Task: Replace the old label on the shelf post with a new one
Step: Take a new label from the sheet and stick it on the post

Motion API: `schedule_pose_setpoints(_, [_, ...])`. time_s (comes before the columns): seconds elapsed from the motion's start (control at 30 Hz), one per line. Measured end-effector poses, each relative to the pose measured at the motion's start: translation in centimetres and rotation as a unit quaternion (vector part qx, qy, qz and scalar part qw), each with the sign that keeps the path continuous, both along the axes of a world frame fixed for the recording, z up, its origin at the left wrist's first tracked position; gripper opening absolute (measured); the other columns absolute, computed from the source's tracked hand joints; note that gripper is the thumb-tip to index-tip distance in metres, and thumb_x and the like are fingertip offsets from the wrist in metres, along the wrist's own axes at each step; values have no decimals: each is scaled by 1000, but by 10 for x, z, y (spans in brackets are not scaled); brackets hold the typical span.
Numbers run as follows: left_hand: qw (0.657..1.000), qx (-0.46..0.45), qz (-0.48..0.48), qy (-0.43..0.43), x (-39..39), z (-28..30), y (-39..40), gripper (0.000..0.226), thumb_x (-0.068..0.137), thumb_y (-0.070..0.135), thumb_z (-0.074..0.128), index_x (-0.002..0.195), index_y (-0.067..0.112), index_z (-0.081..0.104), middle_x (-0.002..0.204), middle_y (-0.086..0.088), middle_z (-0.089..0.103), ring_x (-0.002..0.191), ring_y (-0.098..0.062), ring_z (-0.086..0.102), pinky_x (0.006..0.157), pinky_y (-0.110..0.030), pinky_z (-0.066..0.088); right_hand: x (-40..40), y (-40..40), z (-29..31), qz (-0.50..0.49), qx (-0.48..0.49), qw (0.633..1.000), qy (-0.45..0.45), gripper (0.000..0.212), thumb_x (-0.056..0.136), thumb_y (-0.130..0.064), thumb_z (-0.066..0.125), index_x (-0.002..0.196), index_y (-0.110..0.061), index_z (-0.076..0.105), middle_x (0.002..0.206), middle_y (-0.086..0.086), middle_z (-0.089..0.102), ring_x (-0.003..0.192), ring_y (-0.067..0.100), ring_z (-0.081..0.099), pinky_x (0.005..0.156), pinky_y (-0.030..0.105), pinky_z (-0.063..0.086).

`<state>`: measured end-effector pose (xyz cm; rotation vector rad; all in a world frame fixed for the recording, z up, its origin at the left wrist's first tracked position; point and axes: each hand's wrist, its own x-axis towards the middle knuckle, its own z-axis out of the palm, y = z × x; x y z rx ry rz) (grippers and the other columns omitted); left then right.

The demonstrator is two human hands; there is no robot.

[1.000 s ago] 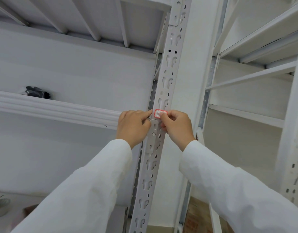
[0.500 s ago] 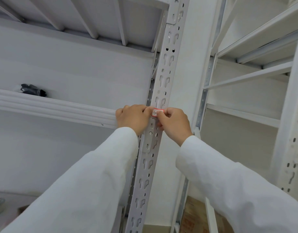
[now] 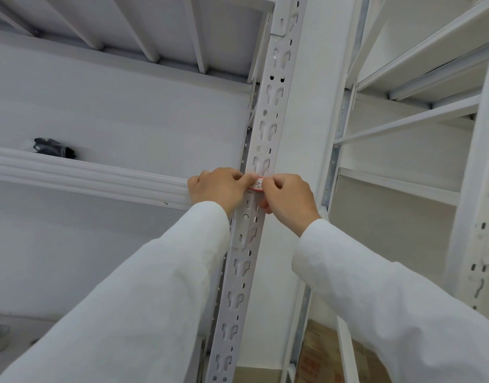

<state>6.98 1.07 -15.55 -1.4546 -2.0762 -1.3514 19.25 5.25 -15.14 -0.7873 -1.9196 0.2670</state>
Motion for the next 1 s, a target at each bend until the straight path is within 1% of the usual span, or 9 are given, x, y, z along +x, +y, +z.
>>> schedule_pose_setpoints(0.07, [1000, 0, 7, 1, 2, 1, 0, 46, 87, 61, 37, 97, 32, 71, 101, 3, 69, 113, -24, 50, 95, -36, 25, 3, 3, 0, -7, 3, 1000, -13, 33, 85, -32, 45, 65, -16, 66, 63, 2, 69, 70, 27, 66, 71, 38, 56])
schedule_pose_setpoints(0.17, [1000, -7, 0, -1, 1, 1, -1, 46, 88, 61, 35, 91, 30, 69, 94, 2, 67, 111, -25, 51, 97, -37, 26, 13, 11, 1, -51, -3, 999, 6, 49, 82, -47, 50, 71, -2, 64, 70, 13, 70, 71, 32, 66, 70, 40, 55])
schedule_pose_setpoints(0.33, [1000, -22, -19, 5, -2, 3, -2, 51, 93, 55, 28, 58, 24, 49, 83, -2, 58, 107, -29, 51, 98, -39, 27, 30, 22, -5, -24, -64, 996, 53, 54, 85, -50, 51, 75, 3, 63, 62, -2, 67, 60, 18, 64, 77, 44, 56])
schedule_pose_setpoints(0.43, [1000, -16, -14, 5, -4, 4, -2, 53, 97, 44, 18, 72, 19, 58, 98, -8, 64, 108, -31, 51, 97, -39, 27, 19, 14, -2, 25, -75, 995, 64, 49, 83, -54, 52, 78, -7, 64, 77, 7, 69, 81, 28, 64, 83, 47, 54])
schedule_pose_setpoints(0.57, [1000, -26, -10, 9, -5, 5, -1, 57, 98, 39, 15, 99, 16, 67, 113, -9, 65, 114, -31, 50, 101, -40, 26, -4, 3, 7, 45, -118, 992, 31, 47, 80, -59, 56, 59, -17, 51, 63, 0, 54, 64, 21, 51, 71, 36, 49])
schedule_pose_setpoints(0.67, [1000, -26, -16, 6, -7, 5, 1, 56, 98, 39, 16, 99, 16, 67, 112, -9, 65, 114, -30, 50, 99, -39, 26, -7, 8, 9, 35, -123, 992, 21, 41, 77, -54, 62, 61, -18, 51, 67, 0, 58, 67, 23, 56, 66, 36, 48])
schedule_pose_setpoints(0.8, [1000, -11, -16, 13, -9, 3, 4, 55, 98, 37, 18, 93, 13, 66, 103, -10, 65, 107, -31, 51, 95, -38, 26, 10, 15, 16, 88, -155, 984, -7, 32, 85, -44, 60, 90, -14, 68, 90, 3, 68, 77, 16, 60, 70, 30, 51])
schedule_pose_setpoints(0.9, [1000, 2, -11, 24, -9, 1, 4, 54, 98, 36, 19, 84, 11, 64, 92, -9, 62, 98, -31, 51, 89, -36, 25, 18, 18, 18, 114, -162, 980, -26, 28, 90, -36, 56, 95, -12, 69, 89, 2, 65, 76, 12, 56, 67, 25, 48])
schedule_pose_setpoints(1.0, [1000, 3, -7, 28, -7, 1, 3, 56, 98, 37, 18, 88, 10, 66, 91, -8, 61, 92, -28, 46, 91, -37, 26, 17, 21, 12, 120, -114, 986, -19, 20, 91, -30, 57, 93, -15, 70, 84, -1, 64, 75, 9, 55, 72, 26, 49])
